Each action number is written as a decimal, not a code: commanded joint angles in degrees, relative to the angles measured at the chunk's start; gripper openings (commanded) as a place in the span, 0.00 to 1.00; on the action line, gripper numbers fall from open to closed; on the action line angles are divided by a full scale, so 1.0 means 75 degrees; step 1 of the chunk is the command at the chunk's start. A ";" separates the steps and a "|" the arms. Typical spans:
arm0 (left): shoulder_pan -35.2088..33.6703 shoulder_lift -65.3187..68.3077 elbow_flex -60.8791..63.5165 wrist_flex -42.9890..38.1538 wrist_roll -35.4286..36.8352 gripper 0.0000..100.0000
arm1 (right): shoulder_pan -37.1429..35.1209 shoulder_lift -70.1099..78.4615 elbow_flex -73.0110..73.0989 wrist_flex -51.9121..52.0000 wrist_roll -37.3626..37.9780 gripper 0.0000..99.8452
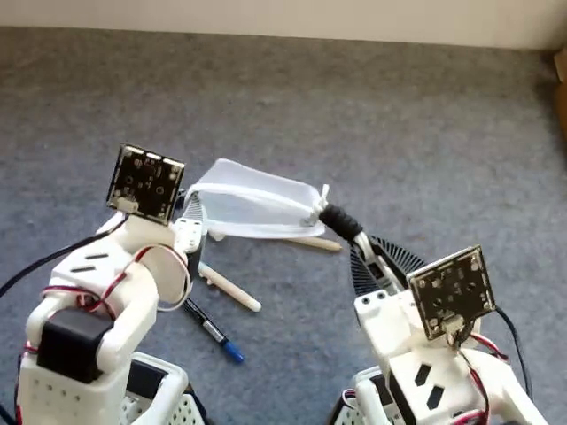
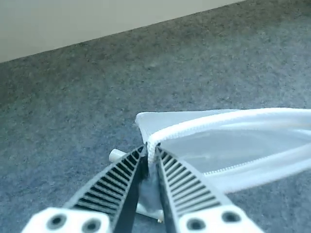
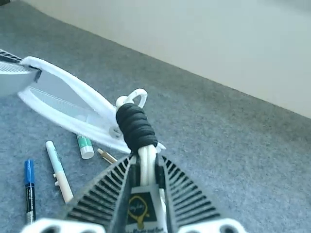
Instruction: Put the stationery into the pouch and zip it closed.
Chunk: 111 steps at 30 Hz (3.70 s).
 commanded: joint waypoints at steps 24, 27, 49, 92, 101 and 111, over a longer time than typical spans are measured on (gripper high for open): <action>-0.0334 0.0955 0.0522 -0.0363 0.0305 0.20 | -0.0779 0.1260 0.0334 -0.0135 -0.0246 0.01; -0.0381 0.0955 0.1084 -0.0891 0.0305 0.20 | -0.0756 0.1260 0.0334 -0.0158 -0.0246 0.01; -0.1553 0.2819 -0.3686 0.1700 0.0293 0.01 | 0.0838 0.1307 0.0428 0.0064 -0.1149 0.27; -0.4366 0.4273 -0.5105 0.3247 0.0293 0.01 | 0.0322 0.2338 0.3218 -0.1870 -0.1137 0.27; -0.5105 0.4237 -0.4202 0.2379 0.0340 0.01 | -0.0217 0.4366 0.2561 -0.2034 -0.1043 0.27; -0.5234 0.4202 -0.4132 0.2403 0.0340 0.01 | -0.0416 0.7121 0.0240 -0.2034 -0.0117 0.27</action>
